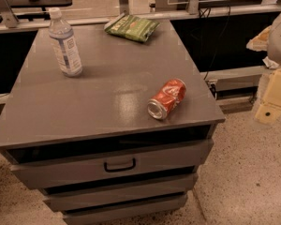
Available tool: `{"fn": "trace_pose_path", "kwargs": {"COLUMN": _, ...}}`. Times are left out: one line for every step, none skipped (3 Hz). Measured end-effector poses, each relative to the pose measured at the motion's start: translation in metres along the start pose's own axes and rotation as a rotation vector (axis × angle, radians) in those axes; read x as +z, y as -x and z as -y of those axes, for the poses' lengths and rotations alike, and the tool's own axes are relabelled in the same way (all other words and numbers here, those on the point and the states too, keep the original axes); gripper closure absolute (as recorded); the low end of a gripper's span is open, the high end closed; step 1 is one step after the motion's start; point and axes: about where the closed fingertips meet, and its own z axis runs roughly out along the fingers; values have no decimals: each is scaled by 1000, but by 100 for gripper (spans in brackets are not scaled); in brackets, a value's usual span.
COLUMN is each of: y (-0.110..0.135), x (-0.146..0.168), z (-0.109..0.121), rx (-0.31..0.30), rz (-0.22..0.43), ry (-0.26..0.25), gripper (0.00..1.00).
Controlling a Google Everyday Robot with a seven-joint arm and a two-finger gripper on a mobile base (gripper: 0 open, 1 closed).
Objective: Move blue plastic bottle near green jalapeno chip bag
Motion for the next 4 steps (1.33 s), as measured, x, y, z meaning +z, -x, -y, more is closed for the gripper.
{"fn": "trace_pose_path", "kwargs": {"y": 0, "x": 0, "z": 0, "rx": 0, "rz": 0, "ry": 0, "gripper": 0}}
{"fn": "trace_pose_path", "kwargs": {"y": 10, "x": 5, "z": 6, "rx": 3, "rz": 38, "ry": -8, "gripper": 0}}
{"fn": "trace_pose_path", "kwargs": {"y": 51, "x": 24, "z": 27, "rx": 3, "rz": 142, "ry": -15, "gripper": 0}}
{"fn": "trace_pose_path", "kwargs": {"y": 116, "x": 47, "z": 54, "rx": 7, "rz": 294, "ry": -18, "gripper": 0}}
